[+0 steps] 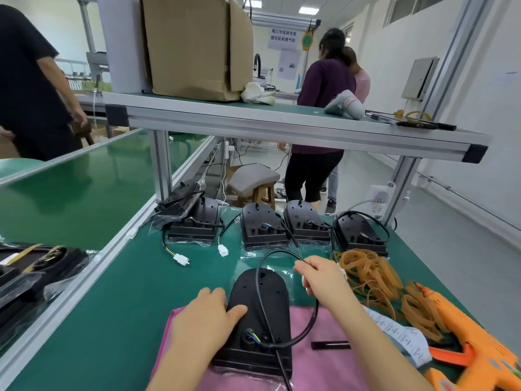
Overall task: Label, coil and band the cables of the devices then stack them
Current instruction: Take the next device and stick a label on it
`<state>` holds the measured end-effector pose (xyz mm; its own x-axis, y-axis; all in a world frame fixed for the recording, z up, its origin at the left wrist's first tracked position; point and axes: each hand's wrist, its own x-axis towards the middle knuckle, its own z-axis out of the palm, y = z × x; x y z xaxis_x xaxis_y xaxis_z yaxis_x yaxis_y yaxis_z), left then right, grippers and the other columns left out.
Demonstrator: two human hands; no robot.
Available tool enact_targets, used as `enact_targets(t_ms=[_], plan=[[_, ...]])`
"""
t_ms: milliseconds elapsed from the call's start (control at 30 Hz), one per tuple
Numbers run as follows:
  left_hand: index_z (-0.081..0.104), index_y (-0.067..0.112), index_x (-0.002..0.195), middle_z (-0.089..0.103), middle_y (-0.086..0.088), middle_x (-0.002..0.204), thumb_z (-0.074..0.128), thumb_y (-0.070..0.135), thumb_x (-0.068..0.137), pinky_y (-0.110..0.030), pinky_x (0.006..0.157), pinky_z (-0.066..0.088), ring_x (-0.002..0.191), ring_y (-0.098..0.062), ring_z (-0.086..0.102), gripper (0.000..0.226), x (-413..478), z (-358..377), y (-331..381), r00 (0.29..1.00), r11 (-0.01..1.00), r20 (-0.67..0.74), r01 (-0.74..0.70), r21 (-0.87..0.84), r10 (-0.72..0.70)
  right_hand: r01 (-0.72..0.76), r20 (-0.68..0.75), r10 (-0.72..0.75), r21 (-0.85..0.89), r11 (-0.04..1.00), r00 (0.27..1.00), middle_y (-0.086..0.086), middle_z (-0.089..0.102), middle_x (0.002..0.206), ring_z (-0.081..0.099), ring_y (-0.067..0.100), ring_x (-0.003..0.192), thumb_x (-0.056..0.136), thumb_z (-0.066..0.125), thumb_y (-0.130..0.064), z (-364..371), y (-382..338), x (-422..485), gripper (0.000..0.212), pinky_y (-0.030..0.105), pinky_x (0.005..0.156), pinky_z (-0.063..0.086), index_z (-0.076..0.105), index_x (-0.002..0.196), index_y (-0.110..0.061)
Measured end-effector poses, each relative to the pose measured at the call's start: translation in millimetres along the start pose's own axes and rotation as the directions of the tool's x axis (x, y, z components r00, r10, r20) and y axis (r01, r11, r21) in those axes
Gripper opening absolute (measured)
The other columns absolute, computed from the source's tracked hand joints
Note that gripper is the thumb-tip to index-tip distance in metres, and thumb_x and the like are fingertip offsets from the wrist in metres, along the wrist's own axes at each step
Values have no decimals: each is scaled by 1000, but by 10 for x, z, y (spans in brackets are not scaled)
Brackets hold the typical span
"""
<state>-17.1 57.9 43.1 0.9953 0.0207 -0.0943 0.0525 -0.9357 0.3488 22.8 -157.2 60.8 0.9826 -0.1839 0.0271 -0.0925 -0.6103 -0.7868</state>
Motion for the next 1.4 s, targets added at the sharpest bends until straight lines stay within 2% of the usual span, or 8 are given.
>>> enact_targets(t_ms=[167,400,567,667,767,900,1067,1400], plan=[[50,32,131,36,18,143,54,36,95,-20,111,25,134,-4,30,37,15,43,43,917,902,-15,-394,-178,398,2,-56,-9,-135,991,998,-2,63,69,60,17,63,93,44,-19,-159,199,-110,39,33,65,49,46,123,-43],[44,32,143,28,16,157,48,39,98,-18,113,17,145,0,18,46,64,48,54,920,920,63,-379,-100,386,-53,-119,-28,-622,781,992,-4,67,107,62,20,91,92,37,-22,-268,374,-96,43,31,75,50,47,126,-46],[48,39,139,39,20,149,39,45,101,-18,111,21,141,1,26,39,47,55,117,893,886,-80,-449,-115,442,-2,-10,-9,-761,648,1000,0,58,112,61,23,99,93,39,-26,-143,473,-95,32,33,76,47,55,120,-30],[35,50,143,18,27,155,40,50,100,-23,119,2,144,7,0,43,69,121,194,817,809,27,-565,-165,576,28,22,-17,-720,693,1000,2,55,109,61,23,98,97,35,-35,-139,492,-112,28,33,76,46,59,107,-24],[41,53,138,13,27,157,40,51,99,-27,120,-4,146,4,-2,39,103,202,216,785,795,125,-594,-122,606,2,-39,-34,-619,785,999,-1,59,91,60,20,84,97,35,-31,-421,510,-119,30,32,68,46,59,83,-20],[45,53,135,12,29,156,42,52,98,-26,119,-6,146,5,-1,37,115,242,204,785,795,124,-594,-128,607,-94,-1,139,-742,664,990,-6,66,80,61,12,76,85,52,-48,-945,607,-180,29,31,68,52,68,84,-24],[45,53,135,11,29,156,43,51,98,-27,120,-6,146,5,-1,37,111,245,214,786,797,134,-587,-140,603,-146,104,382,-809,570,918,-9,52,64,51,13,63,64,65,-60,-921,681,-218,37,25,54,35,51,62,-26],[47,52,134,14,28,157,45,51,97,-28,121,-4,146,5,1,37,126,253,216,792,805,148,-572,-156,592,-133,108,338,-777,616,935,-7,59,80,57,13,75,77,61,-41,-702,690,-162,22,26,62,42,55,89,-23]])
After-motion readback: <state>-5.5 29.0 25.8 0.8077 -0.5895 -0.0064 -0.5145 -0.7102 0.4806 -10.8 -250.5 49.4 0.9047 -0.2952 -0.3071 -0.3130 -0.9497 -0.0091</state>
